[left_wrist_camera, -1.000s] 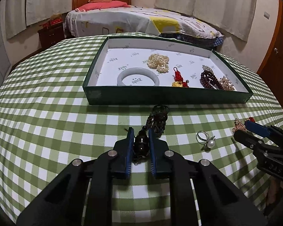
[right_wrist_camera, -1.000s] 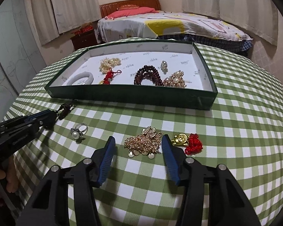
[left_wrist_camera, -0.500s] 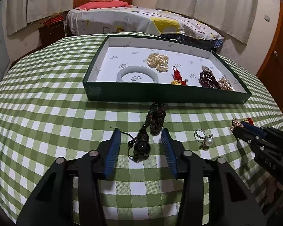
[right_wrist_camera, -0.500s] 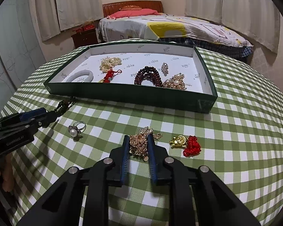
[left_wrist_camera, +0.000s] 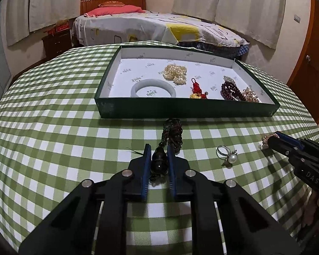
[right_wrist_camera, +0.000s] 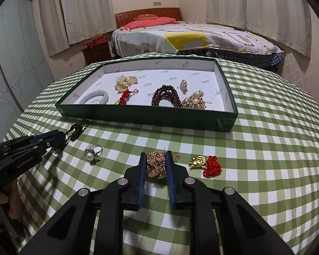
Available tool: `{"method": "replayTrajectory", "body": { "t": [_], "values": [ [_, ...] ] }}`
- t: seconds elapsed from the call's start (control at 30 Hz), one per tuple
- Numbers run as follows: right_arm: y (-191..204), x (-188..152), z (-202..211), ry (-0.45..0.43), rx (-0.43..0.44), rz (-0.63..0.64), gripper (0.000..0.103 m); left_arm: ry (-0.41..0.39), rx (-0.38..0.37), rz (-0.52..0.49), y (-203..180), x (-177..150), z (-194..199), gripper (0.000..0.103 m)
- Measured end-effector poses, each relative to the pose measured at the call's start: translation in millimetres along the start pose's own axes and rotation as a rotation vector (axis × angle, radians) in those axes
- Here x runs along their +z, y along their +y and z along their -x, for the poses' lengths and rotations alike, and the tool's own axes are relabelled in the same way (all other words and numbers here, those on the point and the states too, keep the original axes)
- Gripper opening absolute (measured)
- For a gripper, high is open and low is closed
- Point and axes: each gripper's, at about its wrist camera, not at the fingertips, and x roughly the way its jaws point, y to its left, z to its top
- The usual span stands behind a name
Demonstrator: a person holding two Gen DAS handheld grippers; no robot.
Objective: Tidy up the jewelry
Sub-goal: 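Carry the black strand and gold brooch into the box and open both tools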
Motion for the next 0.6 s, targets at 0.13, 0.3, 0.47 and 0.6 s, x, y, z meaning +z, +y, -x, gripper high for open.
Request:
{"method": "replayTrajectory", "body": {
  "t": [0.13,0.3,0.47,0.6],
  "values": [
    [0,3,5,-0.016,0.001,-0.003,0.018,-0.021,0.001,0.003,1,3,7,0.015],
    [1,7,12,-0.036,0.005,-0.003,0.018,-0.055,-0.001,-0.003,-1,10,18,0.015],
    [1,11,19,-0.059,0.007,-0.004,0.018,-0.076,-0.001,-0.003,-3,14,25,0.015],
    [3,13,24,-0.072,0.01,-0.004,0.018,-0.089,0.002,-0.002,-3,17,30,0.015]
  ]
}}
